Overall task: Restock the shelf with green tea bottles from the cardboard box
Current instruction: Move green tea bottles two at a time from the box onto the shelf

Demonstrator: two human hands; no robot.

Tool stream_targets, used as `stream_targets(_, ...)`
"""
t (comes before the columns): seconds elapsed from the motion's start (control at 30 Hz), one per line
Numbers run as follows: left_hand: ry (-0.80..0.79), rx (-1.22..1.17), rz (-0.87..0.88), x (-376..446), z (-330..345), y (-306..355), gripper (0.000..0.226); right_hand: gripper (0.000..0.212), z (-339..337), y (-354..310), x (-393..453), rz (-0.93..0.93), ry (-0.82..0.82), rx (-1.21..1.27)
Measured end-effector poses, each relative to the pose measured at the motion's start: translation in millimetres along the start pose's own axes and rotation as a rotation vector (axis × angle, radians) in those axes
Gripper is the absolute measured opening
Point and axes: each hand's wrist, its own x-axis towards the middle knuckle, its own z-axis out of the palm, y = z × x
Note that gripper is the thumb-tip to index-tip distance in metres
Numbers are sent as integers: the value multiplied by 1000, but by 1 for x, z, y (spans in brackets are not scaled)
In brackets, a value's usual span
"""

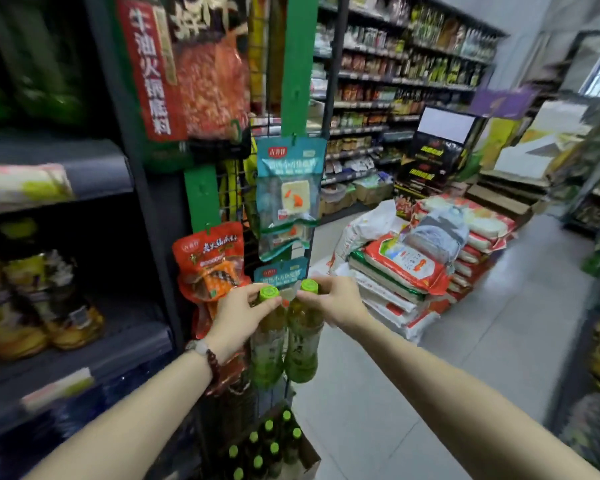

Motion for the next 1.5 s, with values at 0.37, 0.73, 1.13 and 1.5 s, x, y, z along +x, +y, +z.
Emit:
stream_targets(0.37,188,-78,43,-28,-108,112,6,31,-13,-149,-20,-95,103,55)
stream_targets(0.73,409,-64,63,-52,-186,210,7,37,-27,-262,-12,-327,-11,73)
stream_targets(1.13,650,-1,138,-79,-264,267,7,40,-19,-371,-11,-524,-72,98)
stream_targets(1.5,833,15,227,-103,-336,277,10,36,40,-439,-9,-701,16,196)
